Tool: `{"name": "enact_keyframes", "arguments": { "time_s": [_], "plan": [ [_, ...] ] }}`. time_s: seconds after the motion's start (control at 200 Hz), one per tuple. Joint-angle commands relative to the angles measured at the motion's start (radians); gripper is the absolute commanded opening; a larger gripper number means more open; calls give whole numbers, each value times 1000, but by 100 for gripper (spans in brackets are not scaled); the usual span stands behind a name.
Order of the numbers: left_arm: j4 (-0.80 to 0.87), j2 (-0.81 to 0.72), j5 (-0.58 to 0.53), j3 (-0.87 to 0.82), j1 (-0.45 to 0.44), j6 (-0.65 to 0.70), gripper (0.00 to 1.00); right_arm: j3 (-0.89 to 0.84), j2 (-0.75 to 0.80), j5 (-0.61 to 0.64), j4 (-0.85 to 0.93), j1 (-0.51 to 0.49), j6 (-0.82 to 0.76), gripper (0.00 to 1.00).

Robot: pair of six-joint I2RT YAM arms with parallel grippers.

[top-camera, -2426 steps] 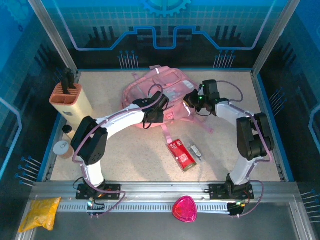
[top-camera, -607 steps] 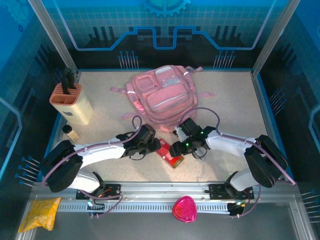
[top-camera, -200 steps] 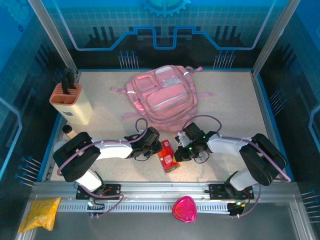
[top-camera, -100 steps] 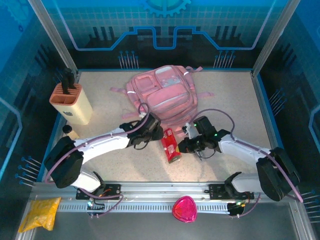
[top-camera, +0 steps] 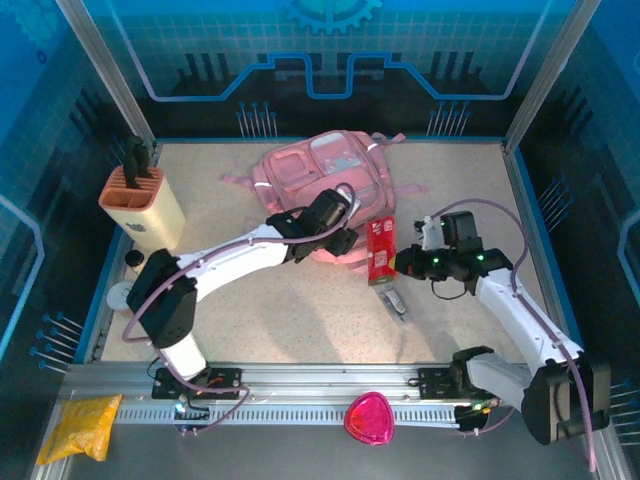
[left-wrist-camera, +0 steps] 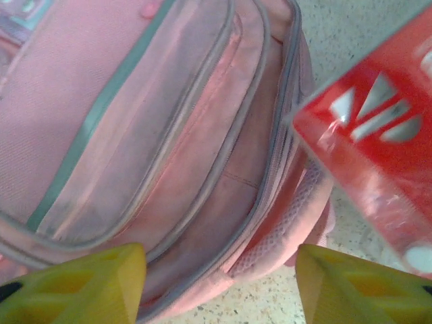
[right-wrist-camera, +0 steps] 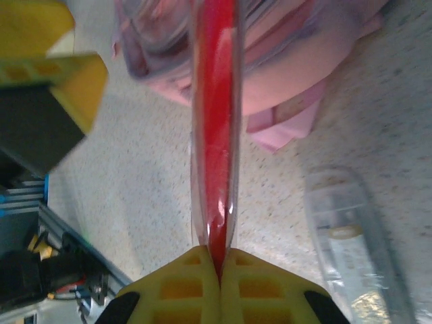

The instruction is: Pack books, pencil case, and school supplies into a backpack

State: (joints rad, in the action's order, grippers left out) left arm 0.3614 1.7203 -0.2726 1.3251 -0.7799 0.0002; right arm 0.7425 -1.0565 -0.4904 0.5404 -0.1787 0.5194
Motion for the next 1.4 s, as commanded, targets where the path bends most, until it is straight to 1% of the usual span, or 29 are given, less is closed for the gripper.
{"name": "enact_keyframes", "arguments": {
  "time_s": [0.0, 0.105, 0.19, 0.27, 0.405, 0.47, 0.625, 0.86, 0.971, 1.041, 1.166, 1.266, 1.391],
  "plan": [
    [8, 44, 25, 63, 4, 176, 65, 26, 29, -34, 37, 87, 0, 0],
    [27, 101, 25, 115, 6, 212, 67, 34, 23, -57, 26, 139, 17, 3],
    [16, 151, -33, 155, 11, 222, 68, 32, 14, -85, -1, 161, 24, 2],
    [8, 187, -52, 189, 18, 220, 68, 36, 6, -80, -8, 167, 24, 2],
    [22, 245, -53, 259, 48, 213, 68, 50, -13, -86, -20, 168, 27, 2],
    [23, 267, -35, 278, 64, 220, 68, 51, -23, -87, -28, 169, 27, 2],
    [73, 324, -32, 337, 93, 237, 67, 55, -50, -108, -51, 170, 34, 1],
    [88, 332, 71, 331, 107, 254, 69, 65, -84, -111, -76, 173, 37, 0],
    [78, 365, 1, 356, 120, 261, 67, 67, -101, -114, -86, 171, 37, 0],
    [94, 387, -9, 391, 140, 248, 63, 67, -111, -122, -91, 172, 37, 0],
    [73, 373, 22, 390, 159, 244, 48, 72, -117, -122, -92, 171, 42, 0],
    [70, 353, 40, 395, 163, 245, 27, 80, -118, -122, -89, 174, 45, 0],
    [91, 323, 30, 427, 164, 222, 4, 89, -133, -127, -85, 176, 51, 0]
  ]
}}
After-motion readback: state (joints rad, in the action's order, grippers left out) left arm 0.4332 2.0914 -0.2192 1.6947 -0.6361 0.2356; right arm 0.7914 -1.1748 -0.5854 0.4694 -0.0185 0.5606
